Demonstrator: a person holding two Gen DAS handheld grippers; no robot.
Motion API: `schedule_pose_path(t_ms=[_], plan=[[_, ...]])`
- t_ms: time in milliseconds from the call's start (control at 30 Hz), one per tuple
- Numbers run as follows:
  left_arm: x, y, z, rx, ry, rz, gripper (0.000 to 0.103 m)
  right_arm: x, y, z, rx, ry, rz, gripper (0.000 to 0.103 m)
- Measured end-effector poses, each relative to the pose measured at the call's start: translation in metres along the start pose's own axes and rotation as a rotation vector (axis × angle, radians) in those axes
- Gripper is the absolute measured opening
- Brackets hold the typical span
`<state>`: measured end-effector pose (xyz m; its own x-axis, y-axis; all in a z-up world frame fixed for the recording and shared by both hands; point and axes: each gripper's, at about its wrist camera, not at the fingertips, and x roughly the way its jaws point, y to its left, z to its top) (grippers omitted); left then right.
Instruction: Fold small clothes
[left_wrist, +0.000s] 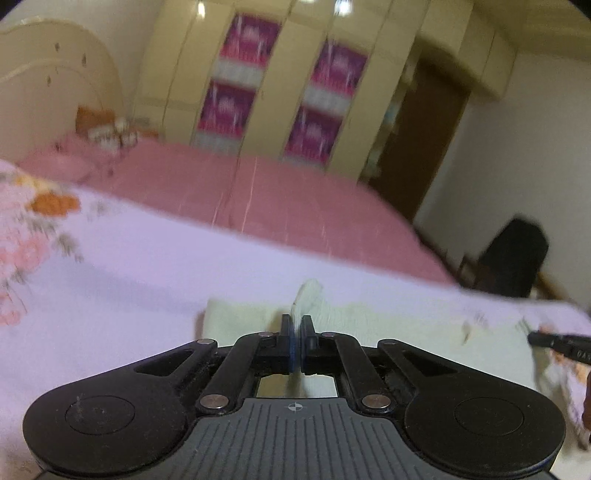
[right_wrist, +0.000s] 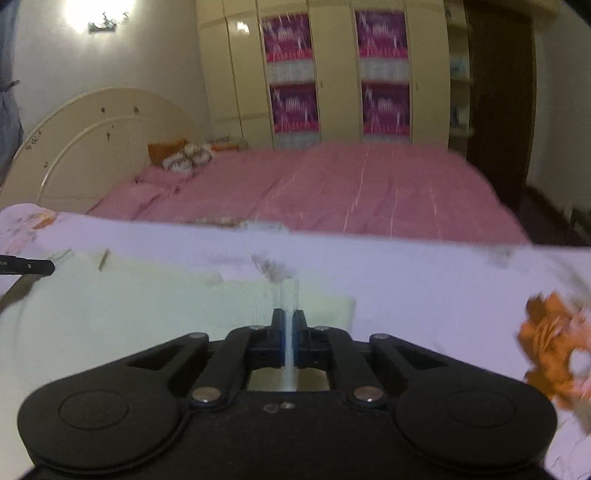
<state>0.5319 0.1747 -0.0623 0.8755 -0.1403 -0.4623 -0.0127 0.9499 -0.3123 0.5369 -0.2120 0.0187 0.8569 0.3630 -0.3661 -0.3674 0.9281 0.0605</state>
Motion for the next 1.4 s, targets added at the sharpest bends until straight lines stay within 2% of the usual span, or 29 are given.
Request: schedule_pose_path(t_ms=[100,200,300,400,467,500,533,567,600,633,667,733,800,833,900,967,1000,1033,1100,1133,1200,1300,1400], plan=[[-0.010,0.000,0.005,-0.016,-0.073,-0.004,0.003,-0.010,0.006,0.006,-0.023,-0.083,-0.004,0.004],[0.001,0.000,0.010,-0.007,-0.029,0.040,0.003,-0.009,0.002,0.011,-0.015,-0.109,-0.021,0.004],[0.017,-0.002,0.008,-0.010,0.015,0.082,0.003,0.007,-0.011,0.009,0.037,-0.058,-0.033,0.004],[0.035,0.000,-0.002,-0.005,0.112,0.121,0.003,0.027,-0.019,-0.004,0.070,0.023,-0.065,0.004],[0.031,0.003,-0.003,-0.034,0.096,0.114,0.005,0.033,-0.018,-0.011,0.067,0.051,-0.070,0.005],[0.026,0.002,0.000,-0.045,0.092,0.141,0.006,0.033,-0.016,-0.010,0.052,0.055,-0.079,0.007],[0.019,-0.004,0.002,-0.027,0.068,0.195,0.012,0.033,-0.012,-0.007,0.034,0.072,-0.092,0.008],[0.010,-0.018,0.005,0.022,0.021,0.240,0.031,0.032,-0.006,-0.003,0.006,0.092,-0.119,0.015],[0.005,-0.030,0.006,0.059,-0.017,0.238,0.045,0.028,0.003,0.002,-0.032,0.091,-0.156,0.025],[0.003,-0.044,0.006,0.086,-0.043,0.200,0.069,0.022,0.012,0.006,-0.060,0.055,-0.164,0.026],[0.006,-0.061,0.006,0.114,-0.040,0.140,0.073,0.017,0.021,0.009,-0.072,0.014,-0.137,0.028],[0.021,-0.092,0.001,0.178,0.012,0.085,0.073,0.021,0.043,0.015,-0.080,-0.001,-0.053,0.031],[0.035,-0.116,-0.006,0.211,0.058,0.039,0.073,0.036,0.070,0.018,-0.106,0.027,0.006,0.040],[0.040,-0.123,-0.010,0.218,0.074,0.022,0.073,0.044,0.080,0.017,-0.113,0.047,0.023,0.039],[0.048,-0.127,-0.019,0.226,0.120,0.035,0.073,0.057,0.091,0.013,-0.134,0.071,0.041,0.038],[0.046,-0.108,-0.024,0.187,0.137,0.078,0.073,0.066,0.088,0.006,-0.150,0.111,0.036,0.036],[0.039,-0.090,-0.025,0.155,0.118,0.089,0.073,0.065,0.080,0.002,-0.149,0.109,0.031,0.035],[0.031,-0.075,-0.026,0.123,0.104,0.100,0.073,0.063,0.071,0.000,-0.143,0.104,0.005,0.035],[0.018,-0.049,-0.025,0.082,0.080,0.102,0.072,0.052,0.042,-0.003,-0.110,0.095,-0.100,0.035],[0.015,-0.043,-0.025,0.080,0.077,0.101,0.072,0.048,0.031,-0.004,-0.089,0.089,-0.117,0.035],[0.015,-0.046,-0.027,0.101,0.083,0.105,0.072,0.044,0.014,-0.009,-0.070,0.077,-0.112,0.035],[0.014,-0.057,-0.020,0.131,0.083,0.125,0.072,0.046,0.023,-0.006,-0.097,0.084,-0.139,0.035],[-0.005,-0.082,-0.024,0.160,0.040,0.052,0.072,0.026,0.045,-0.002,-0.107,0.053,-0.125,0.038]])
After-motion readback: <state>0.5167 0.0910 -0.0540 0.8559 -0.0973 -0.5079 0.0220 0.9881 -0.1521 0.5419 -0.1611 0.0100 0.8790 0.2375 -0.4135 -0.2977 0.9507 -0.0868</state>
